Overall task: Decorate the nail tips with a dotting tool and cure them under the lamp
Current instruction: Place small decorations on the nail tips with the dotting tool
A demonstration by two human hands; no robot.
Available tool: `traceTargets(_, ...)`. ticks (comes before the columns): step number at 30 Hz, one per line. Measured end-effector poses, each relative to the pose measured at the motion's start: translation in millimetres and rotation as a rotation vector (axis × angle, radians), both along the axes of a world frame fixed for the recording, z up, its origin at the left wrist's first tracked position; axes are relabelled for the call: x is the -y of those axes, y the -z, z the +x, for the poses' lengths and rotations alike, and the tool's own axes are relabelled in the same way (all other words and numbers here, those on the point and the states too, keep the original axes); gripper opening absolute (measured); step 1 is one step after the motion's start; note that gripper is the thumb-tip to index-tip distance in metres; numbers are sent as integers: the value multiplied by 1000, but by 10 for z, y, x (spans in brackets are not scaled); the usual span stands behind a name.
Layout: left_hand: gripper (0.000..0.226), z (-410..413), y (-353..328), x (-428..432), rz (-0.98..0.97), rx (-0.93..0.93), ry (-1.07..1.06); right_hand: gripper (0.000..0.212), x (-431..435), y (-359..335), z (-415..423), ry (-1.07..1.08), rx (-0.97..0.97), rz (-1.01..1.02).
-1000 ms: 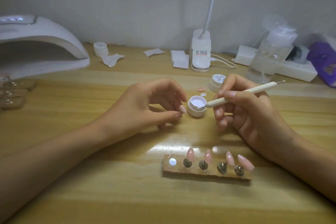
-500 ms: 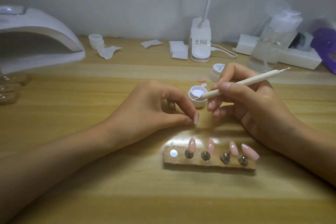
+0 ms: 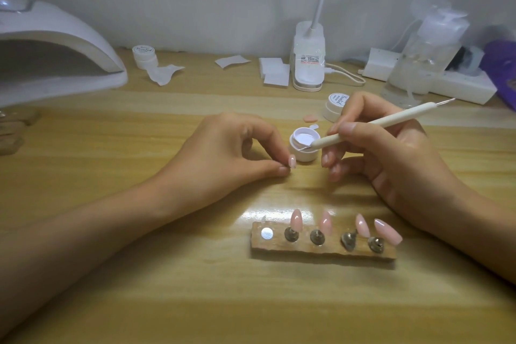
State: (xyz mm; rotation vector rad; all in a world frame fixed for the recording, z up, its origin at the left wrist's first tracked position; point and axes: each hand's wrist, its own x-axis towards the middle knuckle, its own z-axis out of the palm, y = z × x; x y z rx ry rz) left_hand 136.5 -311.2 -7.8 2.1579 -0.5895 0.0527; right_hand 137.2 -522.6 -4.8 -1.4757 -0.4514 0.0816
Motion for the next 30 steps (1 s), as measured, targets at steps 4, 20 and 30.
traceTargets(4, 17, 27, 0, -24, 19, 32, 23, 21, -10, 1, 5, -20, -9, -9)
traceTargets(20, 17, 31, 16, -18, 9, 47, 38, 20, -14, 11, 14, -25, -19, -40)
traceTargets(30, 9, 32, 16, -21, 0, 44, 41, 13, -6, 24, 16, -27, -31, -42)
